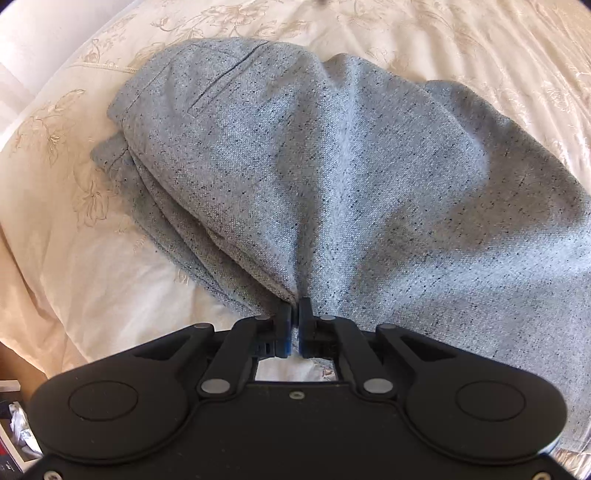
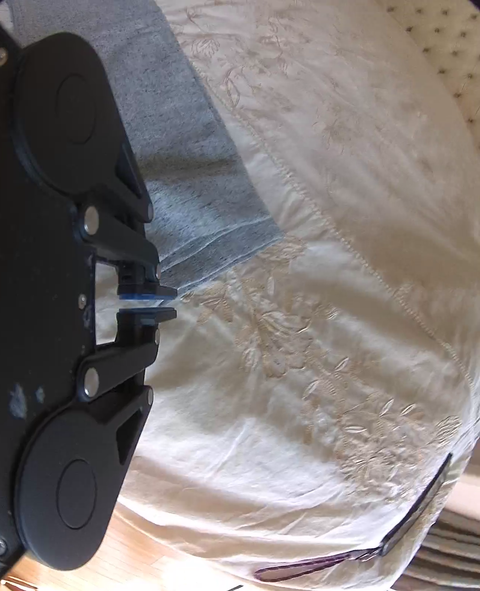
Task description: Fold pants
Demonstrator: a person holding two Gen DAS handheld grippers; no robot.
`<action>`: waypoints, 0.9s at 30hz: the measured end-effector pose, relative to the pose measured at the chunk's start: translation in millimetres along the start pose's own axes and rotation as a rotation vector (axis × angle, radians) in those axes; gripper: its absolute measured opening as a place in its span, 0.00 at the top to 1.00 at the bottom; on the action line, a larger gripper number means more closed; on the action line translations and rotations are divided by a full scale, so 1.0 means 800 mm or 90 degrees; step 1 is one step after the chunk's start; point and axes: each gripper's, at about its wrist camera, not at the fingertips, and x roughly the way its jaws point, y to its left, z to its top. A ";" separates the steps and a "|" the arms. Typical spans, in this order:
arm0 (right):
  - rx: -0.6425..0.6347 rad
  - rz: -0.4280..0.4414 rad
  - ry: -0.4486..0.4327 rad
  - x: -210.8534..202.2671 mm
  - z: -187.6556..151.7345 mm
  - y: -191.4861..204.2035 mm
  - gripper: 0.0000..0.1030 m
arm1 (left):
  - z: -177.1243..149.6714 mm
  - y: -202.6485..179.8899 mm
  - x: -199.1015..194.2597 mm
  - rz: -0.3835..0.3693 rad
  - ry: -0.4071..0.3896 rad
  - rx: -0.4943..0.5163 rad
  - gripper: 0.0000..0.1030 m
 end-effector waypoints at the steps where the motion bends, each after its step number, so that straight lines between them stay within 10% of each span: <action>1: -0.013 0.024 -0.009 0.000 0.007 0.002 0.77 | -0.001 -0.002 0.001 0.003 0.000 0.003 0.95; 18: -0.175 0.161 0.105 0.100 0.053 0.039 0.67 | 0.003 -0.045 0.009 0.060 0.004 -0.014 0.95; 20: -0.187 0.166 0.108 0.104 0.049 0.039 0.74 | 0.002 -0.052 0.009 0.067 0.005 -0.013 0.95; 21: -0.188 0.165 0.112 0.106 0.048 0.038 0.97 | 0.002 -0.054 0.010 0.070 0.005 -0.012 0.95; 27: -0.241 0.125 0.039 0.060 0.059 0.046 0.97 | -0.004 -0.058 -0.033 0.023 -0.056 -0.043 0.96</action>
